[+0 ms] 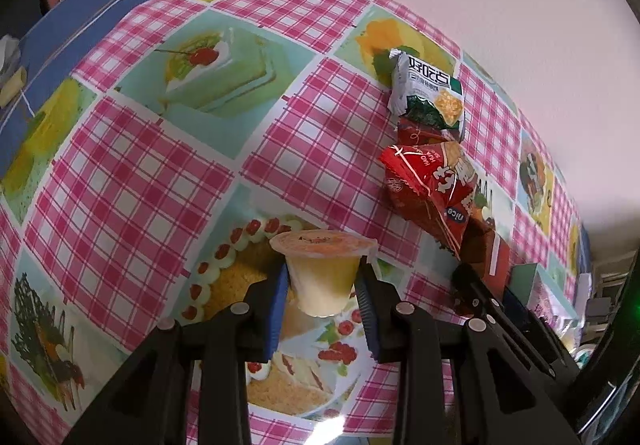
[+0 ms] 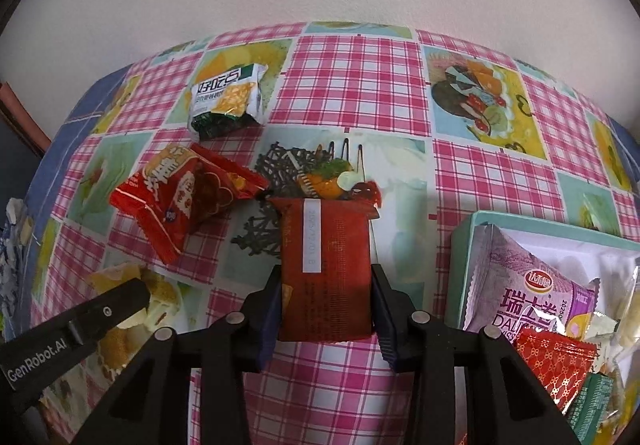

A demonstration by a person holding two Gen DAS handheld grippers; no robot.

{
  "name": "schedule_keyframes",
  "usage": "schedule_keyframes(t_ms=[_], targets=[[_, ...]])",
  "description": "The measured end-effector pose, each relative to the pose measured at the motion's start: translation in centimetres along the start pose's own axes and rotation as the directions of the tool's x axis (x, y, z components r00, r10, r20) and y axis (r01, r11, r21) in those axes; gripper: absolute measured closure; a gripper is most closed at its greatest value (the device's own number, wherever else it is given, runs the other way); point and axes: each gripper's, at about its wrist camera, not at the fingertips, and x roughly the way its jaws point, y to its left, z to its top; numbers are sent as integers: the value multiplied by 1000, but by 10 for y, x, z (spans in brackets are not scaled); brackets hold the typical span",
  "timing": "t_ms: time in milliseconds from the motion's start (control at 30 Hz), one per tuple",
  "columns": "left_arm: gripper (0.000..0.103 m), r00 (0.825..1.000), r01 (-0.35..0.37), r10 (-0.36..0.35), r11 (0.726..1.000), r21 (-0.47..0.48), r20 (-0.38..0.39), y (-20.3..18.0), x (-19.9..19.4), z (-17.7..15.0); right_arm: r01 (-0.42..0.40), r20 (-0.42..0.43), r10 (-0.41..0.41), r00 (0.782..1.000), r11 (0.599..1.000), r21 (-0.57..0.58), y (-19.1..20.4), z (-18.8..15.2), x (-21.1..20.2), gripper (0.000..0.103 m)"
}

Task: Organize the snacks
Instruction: 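Lift the jelly cup with the left tool while the right tool lifts the red-orange packet, then carry the jelly cup over the tray with the left tool while the right tool carries the packet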

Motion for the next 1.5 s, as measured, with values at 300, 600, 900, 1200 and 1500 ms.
schedule_keyframes(t_ms=[300, 600, 900, 1200, 1500], targets=[[69, 999, -36, 36, 999, 15, 14, -12, 0, 1, 18, -13, -19, 1000, 1000, -9, 4, 0, 0, 61], [69, 999, -19, 18, 1000, 20, 28, -11, -28, 2, -4, -9, 4, 1000, 1000, -3, 1, -4, -25, 61], [69, 997, 7, -13, 997, 77, 71, -27, -66, -18, -15, 16, 14, 1000, 999, 32, -11, -12, -71, 61], [69, 991, 39, -59, 987, 155, 124, -55, -95, -36, -17, 27, 15, 1000, 995, 101, -32, -37, -106, 61], [69, 983, 61, -103, 964, 257, 154, -89, -115, -55, -8, 43, 0, 999, 978, 206, -66, -63, -142, 61]])
